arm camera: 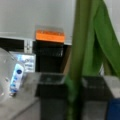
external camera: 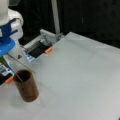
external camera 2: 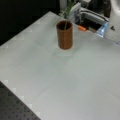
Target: Flower insertion into a vase
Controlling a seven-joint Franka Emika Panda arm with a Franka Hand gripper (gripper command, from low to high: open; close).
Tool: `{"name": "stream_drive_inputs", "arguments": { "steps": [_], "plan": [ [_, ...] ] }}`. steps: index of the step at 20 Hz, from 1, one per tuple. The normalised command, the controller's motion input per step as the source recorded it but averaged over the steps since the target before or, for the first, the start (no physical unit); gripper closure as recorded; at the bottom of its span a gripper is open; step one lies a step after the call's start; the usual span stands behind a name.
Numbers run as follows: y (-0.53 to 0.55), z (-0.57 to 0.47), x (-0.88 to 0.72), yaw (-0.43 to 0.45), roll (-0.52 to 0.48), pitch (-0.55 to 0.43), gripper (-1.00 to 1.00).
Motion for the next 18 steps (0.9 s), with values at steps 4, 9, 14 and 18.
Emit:
{"name": "stream_drive_inputs", "arguments": {
  "steps": [4, 9, 14, 18],
  "plan": [
    [-0.05, 0.19, 0.26, -0.252, 0.127, 0.326, 1.0],
    [-0.03, 0.18, 0.27, -0.168, 0.089, 0.397, 1.0],
    [0.0, 0.14, 0.28, -0.121, 0.038, 0.418, 1.0],
    [0.01, 0.09, 0.27, -0.079, -0.008, 0.444, 1.0]
  ]
}}
